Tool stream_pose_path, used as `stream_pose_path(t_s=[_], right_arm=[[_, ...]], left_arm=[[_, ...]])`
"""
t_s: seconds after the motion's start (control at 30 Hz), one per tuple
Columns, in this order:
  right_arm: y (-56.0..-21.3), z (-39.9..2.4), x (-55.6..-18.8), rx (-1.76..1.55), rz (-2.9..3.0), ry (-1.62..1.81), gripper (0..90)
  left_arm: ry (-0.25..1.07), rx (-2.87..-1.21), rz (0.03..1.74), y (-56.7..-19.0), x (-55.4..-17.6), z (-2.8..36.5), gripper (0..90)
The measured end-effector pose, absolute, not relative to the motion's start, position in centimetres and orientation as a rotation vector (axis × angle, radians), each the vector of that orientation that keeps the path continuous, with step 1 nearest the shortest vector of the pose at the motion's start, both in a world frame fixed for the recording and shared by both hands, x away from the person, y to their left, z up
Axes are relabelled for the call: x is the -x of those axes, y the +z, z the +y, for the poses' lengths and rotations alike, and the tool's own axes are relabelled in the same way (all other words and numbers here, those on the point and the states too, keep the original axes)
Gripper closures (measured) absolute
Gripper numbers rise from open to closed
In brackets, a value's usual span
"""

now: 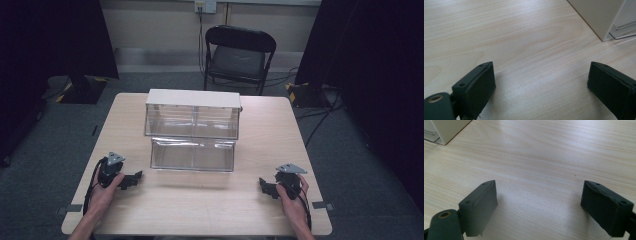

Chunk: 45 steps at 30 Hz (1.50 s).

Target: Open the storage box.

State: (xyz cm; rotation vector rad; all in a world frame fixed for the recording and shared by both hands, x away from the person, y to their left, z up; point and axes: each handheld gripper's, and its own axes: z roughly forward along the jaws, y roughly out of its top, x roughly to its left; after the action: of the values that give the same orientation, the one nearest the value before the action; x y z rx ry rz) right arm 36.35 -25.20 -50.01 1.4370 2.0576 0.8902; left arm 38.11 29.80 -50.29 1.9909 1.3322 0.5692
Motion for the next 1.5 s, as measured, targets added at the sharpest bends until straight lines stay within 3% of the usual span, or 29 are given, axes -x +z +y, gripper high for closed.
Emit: stream_pose_path(t_s=[0.4, 0.47, 1.13, 1.5], right_arm=[[-50.0, -25.2, -36.4, -1.437, 2.059, 0.890, 12.9], [-50.0, -25.2, -36.4, -1.437, 2.059, 0.890, 12.9], [-50.0, -25.2, -36.4, -1.437, 2.059, 0.890, 12.9], [-50.0, -25.2, -36.4, -1.437, 2.057, 0.890, 12.9]], left_arm=[[0.578, -1.980, 1.347, -50.2, -38.0, 29.7, 8.6], [0.600, -1.978, 1.353, -50.0, -37.8, 29.8, 17.3], [0.543, -1.914, 1.236, -48.1, -36.9, 28.6, 16.7], [0.528, -1.964, 1.152, -47.9, -36.5, 27.1, 16.7]])
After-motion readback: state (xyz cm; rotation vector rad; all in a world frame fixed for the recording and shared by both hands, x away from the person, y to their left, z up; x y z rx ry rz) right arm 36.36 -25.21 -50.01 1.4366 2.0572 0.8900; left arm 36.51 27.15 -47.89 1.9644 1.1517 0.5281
